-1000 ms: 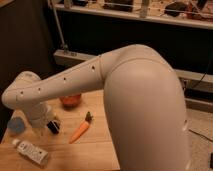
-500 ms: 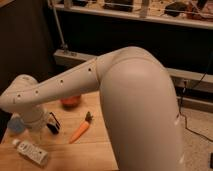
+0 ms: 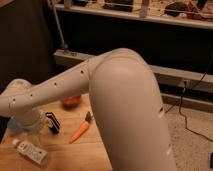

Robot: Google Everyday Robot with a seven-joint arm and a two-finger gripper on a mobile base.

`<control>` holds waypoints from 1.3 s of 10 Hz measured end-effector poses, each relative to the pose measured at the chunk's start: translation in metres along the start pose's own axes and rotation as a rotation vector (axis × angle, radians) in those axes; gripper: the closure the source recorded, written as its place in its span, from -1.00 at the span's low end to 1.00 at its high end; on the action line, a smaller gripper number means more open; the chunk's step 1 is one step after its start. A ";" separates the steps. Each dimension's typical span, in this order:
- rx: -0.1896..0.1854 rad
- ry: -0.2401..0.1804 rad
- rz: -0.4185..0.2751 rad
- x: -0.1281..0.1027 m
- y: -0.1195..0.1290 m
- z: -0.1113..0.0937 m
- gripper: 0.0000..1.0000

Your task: Knock the eraser over

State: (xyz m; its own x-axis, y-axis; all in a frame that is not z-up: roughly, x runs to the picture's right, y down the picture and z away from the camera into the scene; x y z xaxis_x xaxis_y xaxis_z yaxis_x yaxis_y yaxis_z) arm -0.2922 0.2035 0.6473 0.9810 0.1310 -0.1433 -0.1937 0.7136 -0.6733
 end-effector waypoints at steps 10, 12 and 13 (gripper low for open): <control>0.075 -0.028 -0.090 -0.017 -0.011 0.011 1.00; 0.075 -0.029 -0.093 -0.019 -0.011 0.013 1.00; 0.071 -0.032 -0.097 -0.021 -0.010 0.013 1.00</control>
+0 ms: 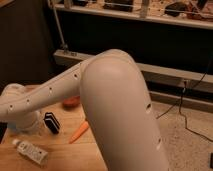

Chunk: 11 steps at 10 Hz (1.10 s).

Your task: Knock the eraser over

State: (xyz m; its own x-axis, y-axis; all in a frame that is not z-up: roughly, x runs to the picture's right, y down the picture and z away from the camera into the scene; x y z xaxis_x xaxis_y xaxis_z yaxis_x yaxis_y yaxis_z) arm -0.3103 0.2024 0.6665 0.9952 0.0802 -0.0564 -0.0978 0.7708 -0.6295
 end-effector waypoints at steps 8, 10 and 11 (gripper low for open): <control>-0.167 0.044 0.058 -0.002 -0.007 0.002 1.00; -0.176 0.045 0.058 -0.004 -0.021 0.005 1.00; -0.165 0.043 0.057 -0.005 -0.030 0.006 1.00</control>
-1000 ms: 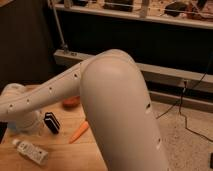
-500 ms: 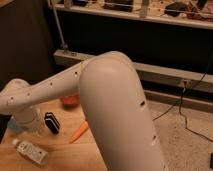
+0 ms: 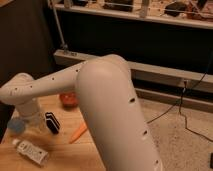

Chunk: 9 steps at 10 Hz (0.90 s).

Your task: Knock the eraser over

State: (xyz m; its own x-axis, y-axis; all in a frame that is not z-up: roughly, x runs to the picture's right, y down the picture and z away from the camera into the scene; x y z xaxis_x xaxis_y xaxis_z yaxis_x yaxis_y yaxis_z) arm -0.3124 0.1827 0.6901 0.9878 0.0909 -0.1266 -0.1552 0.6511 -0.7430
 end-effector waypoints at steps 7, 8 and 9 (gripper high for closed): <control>0.236 -0.035 -0.008 -0.001 -0.062 -0.005 1.00; 0.265 -0.048 -0.007 -0.002 -0.062 -0.008 1.00; 0.295 -0.074 -0.009 -0.005 -0.056 -0.015 1.00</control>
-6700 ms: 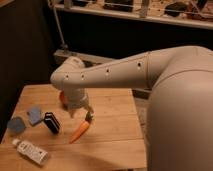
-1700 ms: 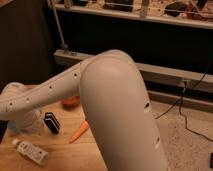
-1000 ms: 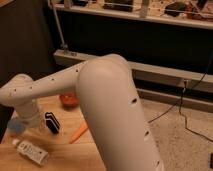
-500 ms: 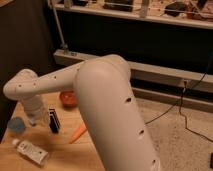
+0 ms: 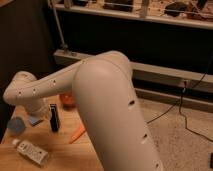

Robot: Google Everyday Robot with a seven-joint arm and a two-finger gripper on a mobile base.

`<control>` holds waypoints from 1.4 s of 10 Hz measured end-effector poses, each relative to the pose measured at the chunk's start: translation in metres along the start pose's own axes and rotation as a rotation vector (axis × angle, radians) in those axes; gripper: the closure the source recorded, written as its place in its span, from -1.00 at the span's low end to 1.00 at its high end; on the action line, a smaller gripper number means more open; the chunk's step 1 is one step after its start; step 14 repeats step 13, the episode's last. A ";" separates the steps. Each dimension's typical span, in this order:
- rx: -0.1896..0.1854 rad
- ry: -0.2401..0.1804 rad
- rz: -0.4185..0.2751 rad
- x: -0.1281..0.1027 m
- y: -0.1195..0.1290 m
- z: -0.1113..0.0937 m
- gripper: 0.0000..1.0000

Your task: Knock the eraser over

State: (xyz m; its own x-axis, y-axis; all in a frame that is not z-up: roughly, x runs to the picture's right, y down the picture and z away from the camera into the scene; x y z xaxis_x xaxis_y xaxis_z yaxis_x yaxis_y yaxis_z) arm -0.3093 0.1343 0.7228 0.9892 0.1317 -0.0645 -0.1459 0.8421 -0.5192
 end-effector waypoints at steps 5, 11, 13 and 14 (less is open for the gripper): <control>0.058 -0.074 0.053 0.003 0.011 -0.032 1.00; 0.049 -0.104 0.103 0.006 0.014 -0.042 0.93; 0.049 -0.104 0.102 0.006 0.014 -0.042 0.93; 0.049 -0.104 0.102 0.006 0.014 -0.042 0.93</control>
